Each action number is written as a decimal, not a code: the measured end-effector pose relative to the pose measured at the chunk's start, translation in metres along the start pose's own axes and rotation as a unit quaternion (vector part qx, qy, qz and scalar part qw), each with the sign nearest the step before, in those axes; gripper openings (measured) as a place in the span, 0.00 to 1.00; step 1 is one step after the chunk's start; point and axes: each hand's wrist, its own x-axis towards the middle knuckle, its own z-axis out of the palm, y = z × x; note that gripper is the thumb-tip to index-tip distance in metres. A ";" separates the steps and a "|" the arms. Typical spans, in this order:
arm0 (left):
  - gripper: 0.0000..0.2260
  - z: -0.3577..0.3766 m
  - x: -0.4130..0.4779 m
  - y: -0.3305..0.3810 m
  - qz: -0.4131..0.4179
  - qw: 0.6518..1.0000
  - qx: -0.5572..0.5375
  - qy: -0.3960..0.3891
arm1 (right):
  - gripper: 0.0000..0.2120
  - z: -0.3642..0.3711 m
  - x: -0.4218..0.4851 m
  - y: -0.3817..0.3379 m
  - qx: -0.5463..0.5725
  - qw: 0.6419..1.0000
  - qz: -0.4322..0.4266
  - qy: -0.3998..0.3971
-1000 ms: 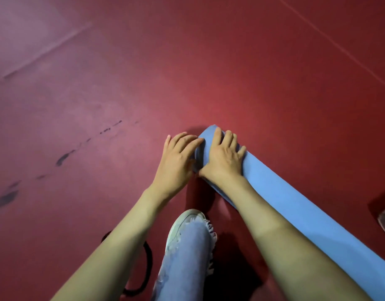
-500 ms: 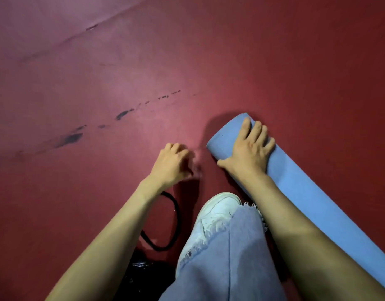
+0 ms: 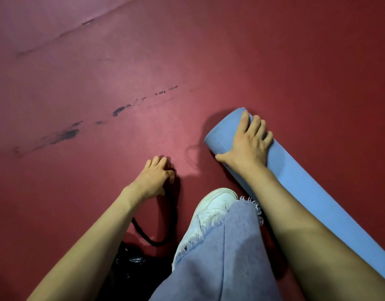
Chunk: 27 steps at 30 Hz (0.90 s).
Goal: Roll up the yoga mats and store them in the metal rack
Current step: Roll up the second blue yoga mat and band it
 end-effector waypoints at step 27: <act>0.08 -0.122 0.129 0.108 -0.167 0.547 -0.802 0.171 | 0.50 -0.045 0.006 0.090 0.145 0.984 0.098 -0.015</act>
